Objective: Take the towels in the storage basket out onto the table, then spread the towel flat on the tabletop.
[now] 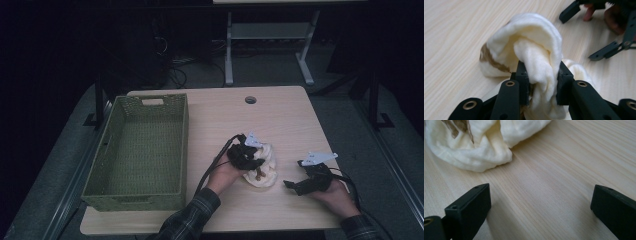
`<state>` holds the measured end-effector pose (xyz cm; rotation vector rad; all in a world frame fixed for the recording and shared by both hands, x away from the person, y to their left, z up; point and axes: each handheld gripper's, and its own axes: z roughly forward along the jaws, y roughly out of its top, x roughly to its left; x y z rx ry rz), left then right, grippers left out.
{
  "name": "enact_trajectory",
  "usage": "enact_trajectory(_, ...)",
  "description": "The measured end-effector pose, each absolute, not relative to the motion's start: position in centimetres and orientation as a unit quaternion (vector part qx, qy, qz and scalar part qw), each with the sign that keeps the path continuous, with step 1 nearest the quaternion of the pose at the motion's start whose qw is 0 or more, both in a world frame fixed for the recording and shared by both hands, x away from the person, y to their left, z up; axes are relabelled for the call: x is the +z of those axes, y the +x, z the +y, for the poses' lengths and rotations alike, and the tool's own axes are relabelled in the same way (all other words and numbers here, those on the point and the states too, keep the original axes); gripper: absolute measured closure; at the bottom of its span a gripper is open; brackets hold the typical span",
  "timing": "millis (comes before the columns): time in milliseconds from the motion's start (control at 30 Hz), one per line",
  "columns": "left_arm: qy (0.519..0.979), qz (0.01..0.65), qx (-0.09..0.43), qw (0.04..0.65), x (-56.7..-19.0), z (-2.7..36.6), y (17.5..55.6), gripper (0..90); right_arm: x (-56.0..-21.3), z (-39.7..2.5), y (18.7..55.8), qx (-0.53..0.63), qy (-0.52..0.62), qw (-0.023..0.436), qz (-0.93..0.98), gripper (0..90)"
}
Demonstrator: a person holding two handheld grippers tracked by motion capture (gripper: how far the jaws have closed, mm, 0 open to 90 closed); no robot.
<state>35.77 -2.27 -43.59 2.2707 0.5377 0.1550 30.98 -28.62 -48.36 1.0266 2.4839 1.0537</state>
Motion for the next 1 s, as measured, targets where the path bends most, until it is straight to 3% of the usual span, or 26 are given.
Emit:
enact_trajectory(100,0.896,0.212,0.063,0.385,-44.2,-2.3,35.9,64.0,-48.4,-28.6,31.0,0.363,0.352,0.128,0.854,2.7)
enact_trajectory(133,0.893,0.218,0.063,0.388,-44.3,-2.2,35.9,57.6,-48.4,-28.6,31.0,0.362,0.352,0.127,0.854,2.8)
enact_trajectory(267,0.892,0.215,0.070,0.392,-43.3,-1.3,35.6,45.7,-48.4,-28.6,31.0,0.362,0.351,0.128,0.854,2.8)
enact_trajectory(433,0.885,0.220,0.079,0.401,-42.2,0.1,35.1,40.4,-48.4,-28.6,31.0,0.362,0.351,0.128,0.854,2.7)
enact_trajectory(767,0.881,0.234,0.073,0.405,-41.7,2.3,33.3,42.2,-48.3,-28.8,31.1,0.358,0.346,0.125,0.858,4.3)
enact_trajectory(900,0.883,0.233,0.073,0.401,-42.0,2.6,32.3,47.8,-47.8,-29.1,31.2,0.354,0.346,0.118,0.861,16.0)
enact_trajectory(967,0.883,0.235,0.070,0.400,-42.2,2.6,31.9,50.9,-47.6,-29.2,31.4,0.356,0.354,0.105,0.859,17.6)
enact_trajectory(1000,0.883,0.236,0.068,0.399,-42.3,2.6,31.6,52.7,-47.4,-29.3,31.4,0.362,0.349,0.099,0.858,24.3)
